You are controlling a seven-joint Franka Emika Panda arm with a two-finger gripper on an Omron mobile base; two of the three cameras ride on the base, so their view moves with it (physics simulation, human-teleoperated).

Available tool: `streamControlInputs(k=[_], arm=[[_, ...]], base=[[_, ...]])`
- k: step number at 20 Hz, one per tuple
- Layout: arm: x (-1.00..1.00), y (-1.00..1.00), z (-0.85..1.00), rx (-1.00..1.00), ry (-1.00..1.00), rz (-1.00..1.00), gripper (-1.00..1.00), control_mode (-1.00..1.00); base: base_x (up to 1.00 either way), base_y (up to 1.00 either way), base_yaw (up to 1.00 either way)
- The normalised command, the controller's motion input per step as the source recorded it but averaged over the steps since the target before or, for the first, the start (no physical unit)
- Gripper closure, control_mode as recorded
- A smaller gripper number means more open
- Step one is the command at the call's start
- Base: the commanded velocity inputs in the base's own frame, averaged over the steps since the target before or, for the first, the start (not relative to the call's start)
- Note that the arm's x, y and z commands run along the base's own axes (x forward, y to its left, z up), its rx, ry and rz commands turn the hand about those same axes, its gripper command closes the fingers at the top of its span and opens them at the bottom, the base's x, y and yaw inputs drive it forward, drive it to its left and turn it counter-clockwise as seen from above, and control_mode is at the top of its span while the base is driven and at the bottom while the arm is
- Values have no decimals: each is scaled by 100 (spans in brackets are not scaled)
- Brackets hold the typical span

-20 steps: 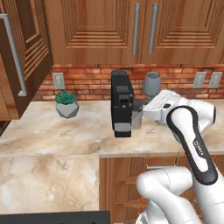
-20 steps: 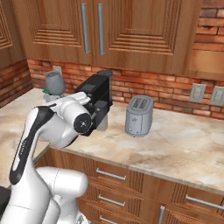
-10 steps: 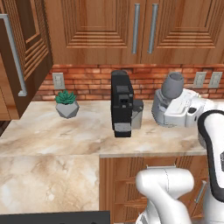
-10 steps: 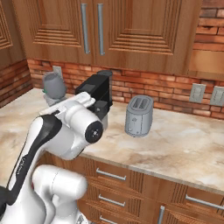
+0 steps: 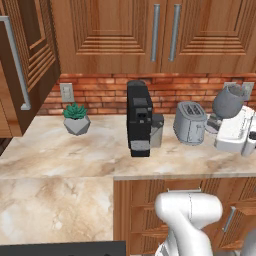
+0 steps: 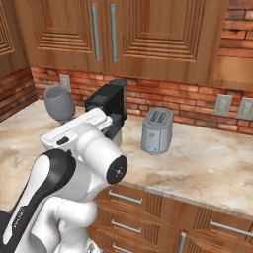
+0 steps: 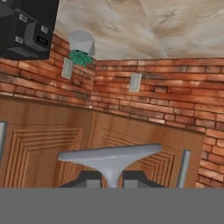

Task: Retrieve the wine glasses from the counter and place one next to each plate.

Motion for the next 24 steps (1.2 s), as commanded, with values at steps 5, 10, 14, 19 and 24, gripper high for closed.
streamControlInputs(k=[5, 10, 14, 19, 24], arm=[[-68, 0, 20, 3, -12, 0, 100, -100], [0, 0, 0, 0, 0, 0, 100, 100], [0, 0, 0, 0, 0, 0, 100, 100], [0, 0, 0, 0, 0, 0, 100, 100], [0, 0, 0, 0, 0, 0, 100, 100]], base=[[0, 0, 0], [-24, -61, -22], [-18, -95, -49], [0, -80, -57], [2, -31, -73]])
